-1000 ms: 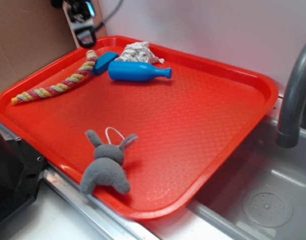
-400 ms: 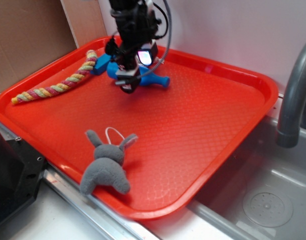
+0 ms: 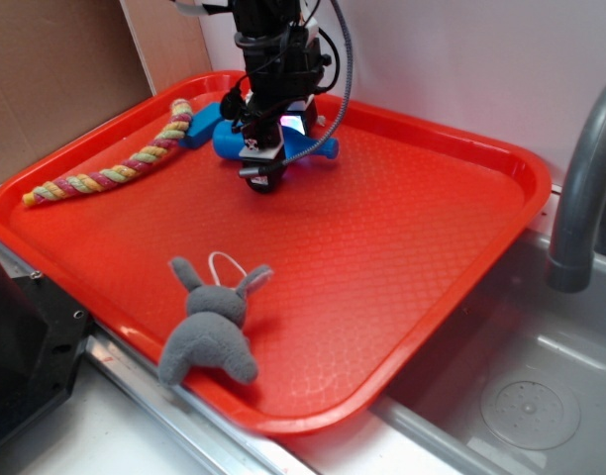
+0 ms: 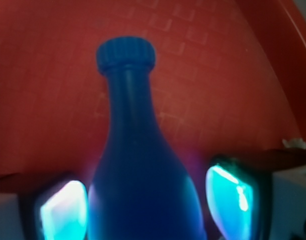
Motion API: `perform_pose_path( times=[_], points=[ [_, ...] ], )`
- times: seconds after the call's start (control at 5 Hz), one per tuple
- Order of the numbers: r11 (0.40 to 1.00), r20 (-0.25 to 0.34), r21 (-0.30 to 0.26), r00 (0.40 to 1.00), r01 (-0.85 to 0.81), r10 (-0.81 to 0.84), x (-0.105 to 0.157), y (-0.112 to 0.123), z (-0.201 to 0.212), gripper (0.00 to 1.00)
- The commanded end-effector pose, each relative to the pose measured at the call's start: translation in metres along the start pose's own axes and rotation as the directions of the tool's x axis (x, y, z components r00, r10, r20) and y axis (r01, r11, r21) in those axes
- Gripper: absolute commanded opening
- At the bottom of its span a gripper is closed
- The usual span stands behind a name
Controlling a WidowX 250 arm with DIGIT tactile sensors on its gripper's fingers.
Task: Grab the blue bottle.
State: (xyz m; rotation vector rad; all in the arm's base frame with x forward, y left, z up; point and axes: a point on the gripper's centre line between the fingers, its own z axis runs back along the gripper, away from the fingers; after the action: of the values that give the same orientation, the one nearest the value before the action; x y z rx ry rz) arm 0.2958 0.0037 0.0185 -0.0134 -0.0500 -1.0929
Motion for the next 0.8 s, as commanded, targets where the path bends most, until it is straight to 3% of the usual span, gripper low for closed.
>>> perform_pose_path(
  times=[0.0, 0.2, 0.4, 0.6],
  points=[
    [0.991, 0.006, 0.122, 0.998, -0.060, 0.060, 0.006, -0.051, 0.076, 0.00],
    [0.968, 0.036, 0.158, 0.981, -0.195, 0.191, -0.003, -0.074, 0.126, 0.00],
    [0.895, -0.042, 0.166, 0.903, -0.415, 0.427, -0.012, -0.084, 0.177, 0.00],
    [0.766, 0.002, 0.062, 0.767, -0.640, 0.641, -0.010, -0.080, 0.223, 0.00]
  ],
)
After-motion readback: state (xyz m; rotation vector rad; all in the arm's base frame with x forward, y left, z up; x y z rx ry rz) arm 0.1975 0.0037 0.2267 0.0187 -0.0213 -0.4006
